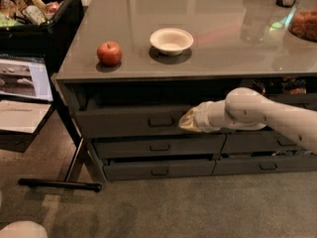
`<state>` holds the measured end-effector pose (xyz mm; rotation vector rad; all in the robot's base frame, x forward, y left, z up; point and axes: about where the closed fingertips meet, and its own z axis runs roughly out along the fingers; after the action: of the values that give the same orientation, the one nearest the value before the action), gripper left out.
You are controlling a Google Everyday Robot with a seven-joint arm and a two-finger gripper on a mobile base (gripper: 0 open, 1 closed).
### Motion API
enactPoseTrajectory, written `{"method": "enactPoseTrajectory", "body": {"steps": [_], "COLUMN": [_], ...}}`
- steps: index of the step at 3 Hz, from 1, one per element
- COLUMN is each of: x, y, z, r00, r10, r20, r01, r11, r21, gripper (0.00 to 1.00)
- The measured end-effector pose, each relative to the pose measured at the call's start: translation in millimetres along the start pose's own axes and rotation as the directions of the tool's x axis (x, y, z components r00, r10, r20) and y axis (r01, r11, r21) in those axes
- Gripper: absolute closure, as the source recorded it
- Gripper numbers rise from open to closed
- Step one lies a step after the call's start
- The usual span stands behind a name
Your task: Close top drawer
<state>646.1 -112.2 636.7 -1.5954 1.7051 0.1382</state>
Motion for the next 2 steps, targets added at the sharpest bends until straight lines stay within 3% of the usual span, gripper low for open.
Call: {"method": "enactPoseTrajectory", "body": {"steps": [2], "x": [-14.7], "y": [-20.0], "z": [25.1], "r00": [0.999], "r10": [-0.032], "r20": [0.017], "r01": [0.032], "r11": [0.9994], "r21": [-0.011], "gripper": [1.00]}}
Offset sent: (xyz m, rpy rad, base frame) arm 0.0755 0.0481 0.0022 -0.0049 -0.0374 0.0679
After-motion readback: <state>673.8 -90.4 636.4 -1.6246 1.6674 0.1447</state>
